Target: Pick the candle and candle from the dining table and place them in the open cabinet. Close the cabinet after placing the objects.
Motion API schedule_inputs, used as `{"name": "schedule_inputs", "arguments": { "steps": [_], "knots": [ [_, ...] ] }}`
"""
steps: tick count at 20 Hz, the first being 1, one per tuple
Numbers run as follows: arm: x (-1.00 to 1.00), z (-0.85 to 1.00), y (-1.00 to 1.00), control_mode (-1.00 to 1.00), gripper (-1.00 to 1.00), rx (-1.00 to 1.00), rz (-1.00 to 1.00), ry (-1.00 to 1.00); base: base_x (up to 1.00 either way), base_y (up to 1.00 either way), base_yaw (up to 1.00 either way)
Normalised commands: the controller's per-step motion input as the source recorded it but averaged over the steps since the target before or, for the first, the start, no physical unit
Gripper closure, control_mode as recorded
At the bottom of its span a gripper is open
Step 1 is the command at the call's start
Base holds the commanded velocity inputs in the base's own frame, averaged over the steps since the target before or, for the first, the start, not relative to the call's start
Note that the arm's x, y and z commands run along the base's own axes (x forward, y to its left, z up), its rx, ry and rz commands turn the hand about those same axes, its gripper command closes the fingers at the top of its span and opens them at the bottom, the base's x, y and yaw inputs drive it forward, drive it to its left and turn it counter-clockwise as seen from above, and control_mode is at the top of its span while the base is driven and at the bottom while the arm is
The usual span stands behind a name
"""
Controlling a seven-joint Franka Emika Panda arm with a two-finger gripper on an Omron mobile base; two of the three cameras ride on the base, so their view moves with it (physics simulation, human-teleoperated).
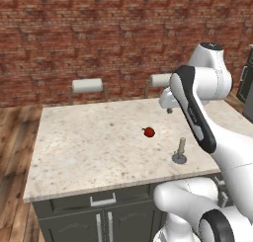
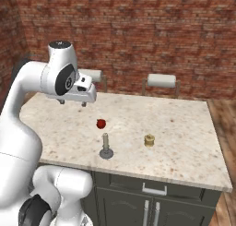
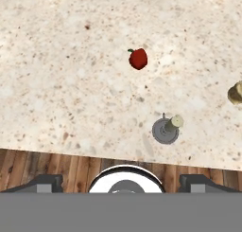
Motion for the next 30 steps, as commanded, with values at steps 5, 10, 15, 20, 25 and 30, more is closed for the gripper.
{"name": "schedule_inputs", "arguments": {
  "steps": [5,10,15,20,25,30],
  "knots": [
    [-0.55,-0.23,-0.12,-1.0,-1.0,0.0,0.0,-0.03,0.0,0.0,0.0],
    [-0.53,-0.32,-0.1,-1.0,-1.0,0.0,0.0,-0.03,0.0,0.0,0.0],
    [-0.46,-0.38,-0.11,-1.0,-1.0,0.0,0.0,0.0,0.0,0.0,0.0],
    [-0.35,-0.43,-0.11,-1.0,-1.0,0.0,0.0,0.0,0.0,0.0,0.0],
    [-0.16,-0.34,-0.17,-1.0,-1.0,0.0,0.0,0.0,0.0,0.0,0.0],
    [0.0,-0.24,-0.22,-1.0,-1.0,0.0,0.0,-0.01,0.0,0.0,0.0]
  ]
}}
